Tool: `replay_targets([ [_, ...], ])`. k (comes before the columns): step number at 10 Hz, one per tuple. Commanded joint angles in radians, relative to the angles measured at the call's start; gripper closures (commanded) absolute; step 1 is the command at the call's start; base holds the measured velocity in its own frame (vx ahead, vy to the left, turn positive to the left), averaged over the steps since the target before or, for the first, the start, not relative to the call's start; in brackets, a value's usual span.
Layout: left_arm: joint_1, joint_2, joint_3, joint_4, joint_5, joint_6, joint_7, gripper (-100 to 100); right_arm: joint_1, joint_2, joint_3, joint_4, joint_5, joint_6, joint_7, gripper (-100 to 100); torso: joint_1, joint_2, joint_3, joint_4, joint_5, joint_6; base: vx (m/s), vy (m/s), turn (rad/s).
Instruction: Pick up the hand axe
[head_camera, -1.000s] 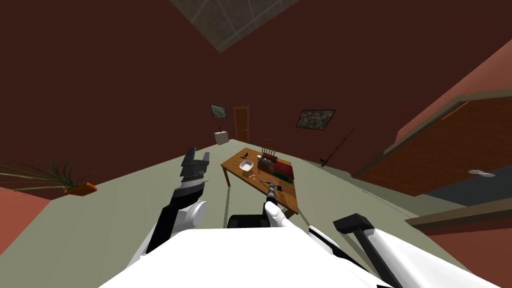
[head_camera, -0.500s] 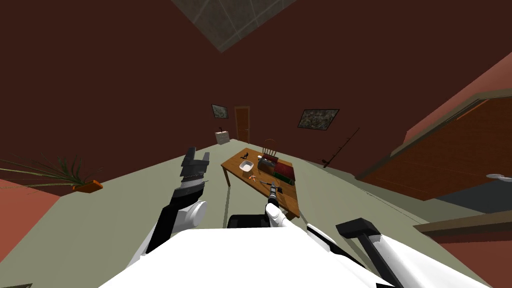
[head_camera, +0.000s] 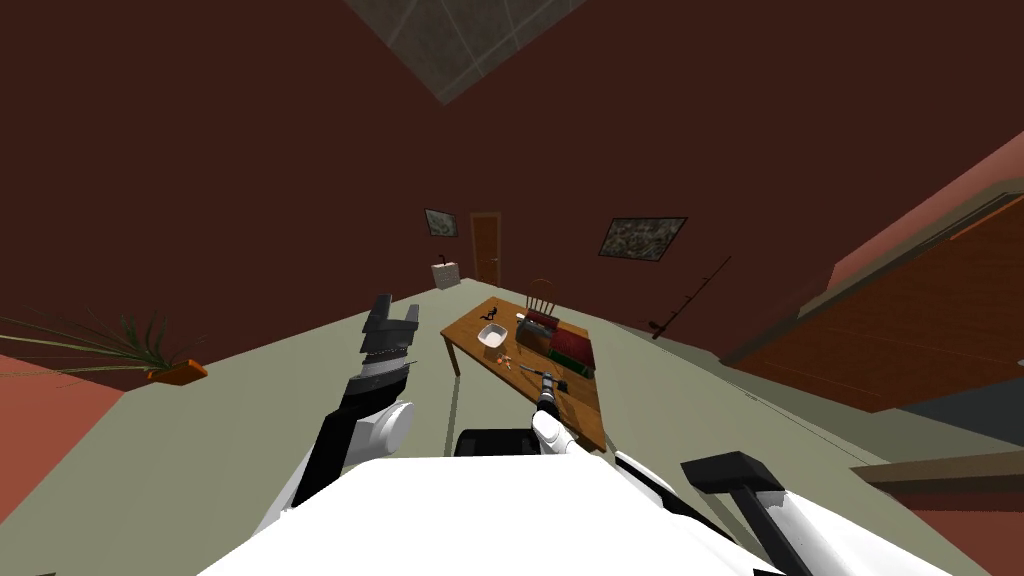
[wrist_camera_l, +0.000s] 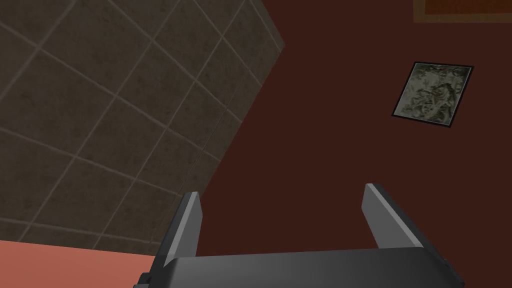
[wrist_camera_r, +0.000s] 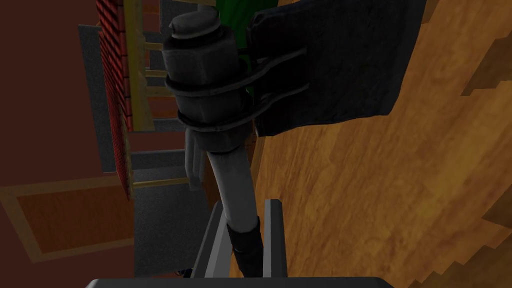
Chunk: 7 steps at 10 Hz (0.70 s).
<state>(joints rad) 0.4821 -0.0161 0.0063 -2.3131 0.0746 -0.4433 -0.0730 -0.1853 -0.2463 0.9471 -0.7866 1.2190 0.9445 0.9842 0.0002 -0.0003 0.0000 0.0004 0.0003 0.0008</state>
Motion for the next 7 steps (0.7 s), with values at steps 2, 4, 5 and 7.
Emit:
replay_targets([
  [2, 0.000, 0.000, 0.000, 0.000, 0.000, 0.000, 0.000, 0, -0.001, 0.000, 0.000, 0.000, 0.000, 0.000, 0.000, 100, 0.000, 0.001, 0.000, -0.001, 0.000, 0.000, 0.003, -0.001, 0.002],
  [4, 0.000, 0.000, 0.000, 0.000, 0.000, 0.000, 0.000, 0, -0.001, 0.000, 0.000, 0.000, 0.000, 0.001, 0.000, 0, 0.000, 0.001, 0.000, 0.000, 0.000, 0.000, 0.000, 0.000, 0.000],
  [5, 0.000, 0.000, 0.000, 0.000, 0.000, 0.000, 0.000, 0, -0.013, 0.000, -0.007, -0.010, -0.013, -0.009, 0.023, 100, 0.000, 0.001, 0.000, 0.000, 0.000, 0.000, -0.085, 0.018, -0.073],
  [7, 0.000, 0.000, 0.000, 0.000, 0.000, 0.000, 0.000, 0, -0.009, -0.001, -0.005, -0.009, -0.008, -0.005, 0.016, 0, 0.001, 0.005, 0.003, 0.000, 0.000, 0.000, -0.031, 0.008, -0.010],
])
